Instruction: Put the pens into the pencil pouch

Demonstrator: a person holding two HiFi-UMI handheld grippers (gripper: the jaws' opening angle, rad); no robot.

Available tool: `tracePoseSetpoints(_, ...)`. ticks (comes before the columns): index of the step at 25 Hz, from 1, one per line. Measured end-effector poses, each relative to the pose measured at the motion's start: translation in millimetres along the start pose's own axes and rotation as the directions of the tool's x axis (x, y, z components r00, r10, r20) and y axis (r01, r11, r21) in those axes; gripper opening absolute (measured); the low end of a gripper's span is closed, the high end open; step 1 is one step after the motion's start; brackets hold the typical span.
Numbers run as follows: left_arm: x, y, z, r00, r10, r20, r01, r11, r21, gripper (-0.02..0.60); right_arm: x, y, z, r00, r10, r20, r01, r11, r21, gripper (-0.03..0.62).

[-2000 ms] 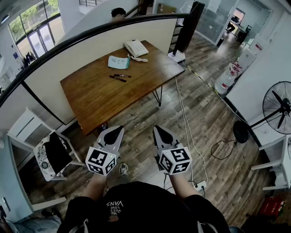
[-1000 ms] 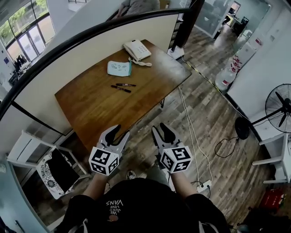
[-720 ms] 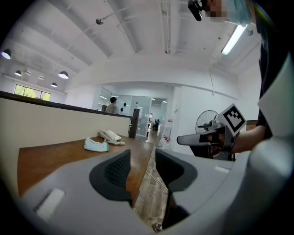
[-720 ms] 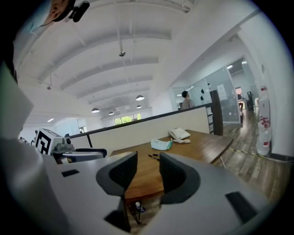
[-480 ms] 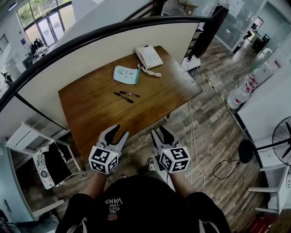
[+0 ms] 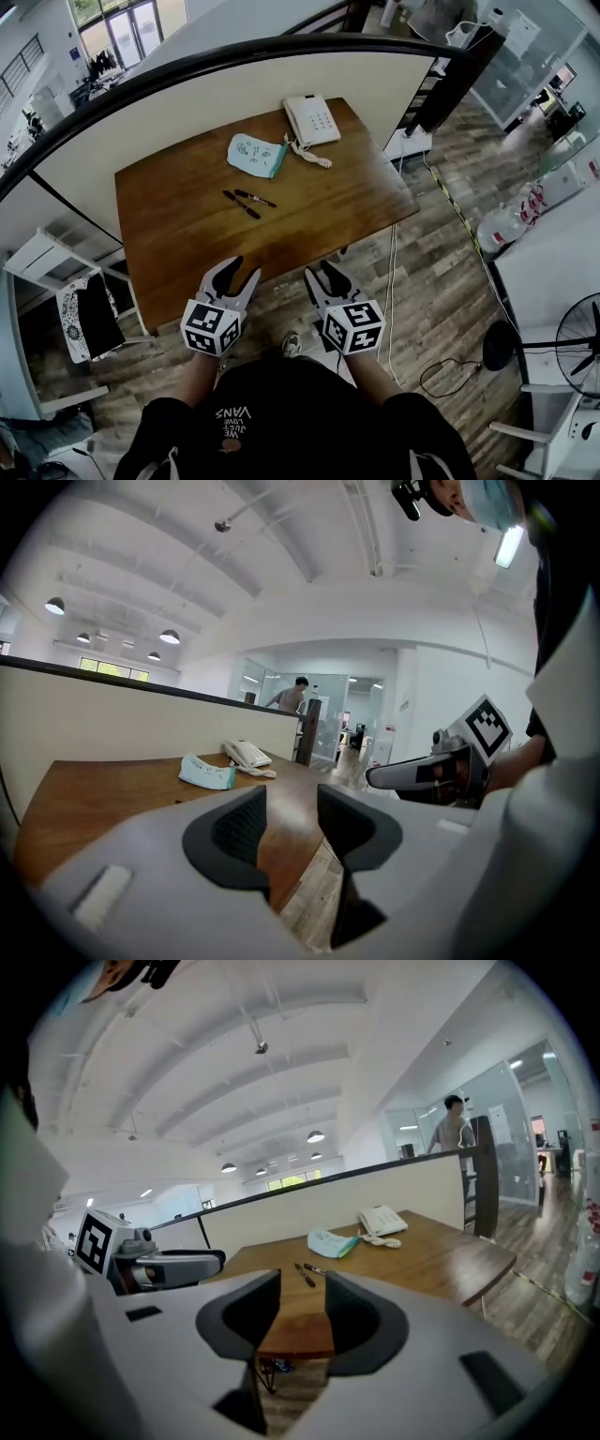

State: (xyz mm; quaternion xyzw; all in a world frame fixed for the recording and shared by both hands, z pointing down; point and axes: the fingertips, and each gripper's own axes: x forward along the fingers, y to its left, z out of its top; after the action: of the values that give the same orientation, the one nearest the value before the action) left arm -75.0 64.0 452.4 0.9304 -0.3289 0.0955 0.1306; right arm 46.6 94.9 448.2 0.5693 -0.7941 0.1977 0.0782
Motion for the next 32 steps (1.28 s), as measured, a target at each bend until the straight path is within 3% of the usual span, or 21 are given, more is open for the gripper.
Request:
tracePoseSetpoints(12,22,21,-3,0.993,0.113,-0.023,-0.114,0.993,-0.034,0.155,38,-35,0,0.996,0.074,-0.049,-0.074,0.997,-0.002,0.115)
tracePoseSetpoints(32,72,131,19,0.997,0.008,-0.076,-0.009,1.0,-0.012,0.155,169,-34,29,0.995,0.009,-0.1,-0.01,1.0,-0.002,0.115)
